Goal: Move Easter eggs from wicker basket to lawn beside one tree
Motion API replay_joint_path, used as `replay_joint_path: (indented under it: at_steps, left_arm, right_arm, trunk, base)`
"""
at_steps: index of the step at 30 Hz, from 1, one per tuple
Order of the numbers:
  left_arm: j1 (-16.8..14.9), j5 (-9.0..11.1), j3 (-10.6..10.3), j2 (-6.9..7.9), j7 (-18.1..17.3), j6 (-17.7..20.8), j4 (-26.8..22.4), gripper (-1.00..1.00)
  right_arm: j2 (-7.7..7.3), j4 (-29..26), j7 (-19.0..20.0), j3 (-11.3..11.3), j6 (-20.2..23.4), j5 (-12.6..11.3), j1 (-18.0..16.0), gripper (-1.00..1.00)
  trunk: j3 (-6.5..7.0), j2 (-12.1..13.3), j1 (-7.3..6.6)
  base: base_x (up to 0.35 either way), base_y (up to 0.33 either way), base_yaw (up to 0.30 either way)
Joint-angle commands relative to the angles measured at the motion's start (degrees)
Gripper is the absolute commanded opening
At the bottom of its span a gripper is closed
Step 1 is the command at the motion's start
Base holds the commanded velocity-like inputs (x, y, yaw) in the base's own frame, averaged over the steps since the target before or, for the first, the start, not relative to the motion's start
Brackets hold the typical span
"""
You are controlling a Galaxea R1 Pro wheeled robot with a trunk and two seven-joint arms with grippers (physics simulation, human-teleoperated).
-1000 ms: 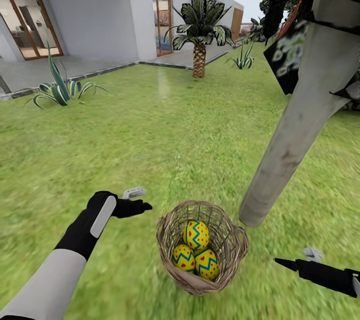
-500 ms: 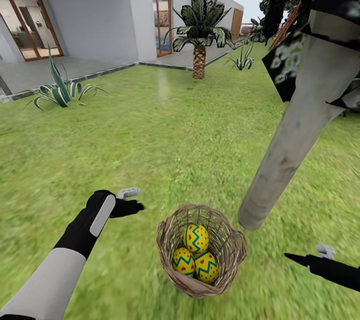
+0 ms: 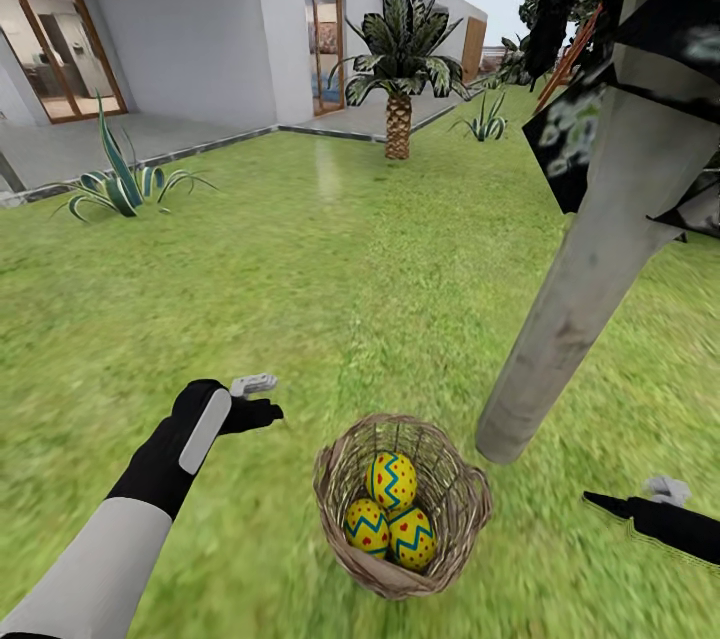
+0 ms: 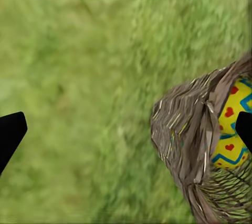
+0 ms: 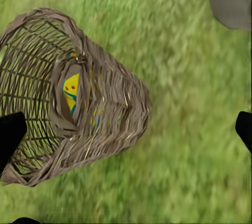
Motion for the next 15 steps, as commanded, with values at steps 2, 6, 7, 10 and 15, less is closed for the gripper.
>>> replay_joint_path:
  at_steps: [2, 6, 7, 10, 15]
  left_arm:
    - [-0.01, 0.60, -0.12, 0.09, 0.61, 0.08, -0.71, 1.00]
    - [0.01, 0.60, -0.08, -0.05, 0.72, 0.12, -1.99, 1.00]
    - [0.01, 0.60, -0.08, -0.03, 0.72, 0.13, -2.31, 1.00]
    - [0.01, 0.60, -0.04, 0.01, 0.72, 0.13, -3.07, 1.00]
    - [0.01, 0.58, -0.01, 0.02, 0.73, 0.14, -3.08, 1.00]
  right_arm:
    - [-0.66, 0.66, 0.06, -0.72, 0.64, -0.99, -0.69, 1.00]
    - [-1.96, 1.30, 0.17, -2.03, 1.11, -0.97, -2.01, 1.00]
    - [-2.28, 1.30, 0.18, -2.36, 1.13, -0.94, -2.34, 1.00]
    - [-3.25, 1.30, 0.19, -3.35, 1.15, -0.77, -2.91, 1.00]
    - [-4.88, 1.18, 0.05, -4.99, 1.22, -0.62, -2.92, 1.00]
  trunk:
    - [-0.05, -0.02, -0.01]
    - [-0.05, -0.02, -0.01]
    - [-0.05, -0.02, -0.01]
    - [-0.05, -0.02, -0.01]
    - [-0.05, -0.02, -0.01]
  base:
    - [-0.014, 0.000, 0.000]
    - [-0.291, -0.011, 0.000]
    - [-0.320, -0.003, 0.000]
    - [-0.327, -0.001, 0.000]
    - [-0.332, 0.000, 0.000]
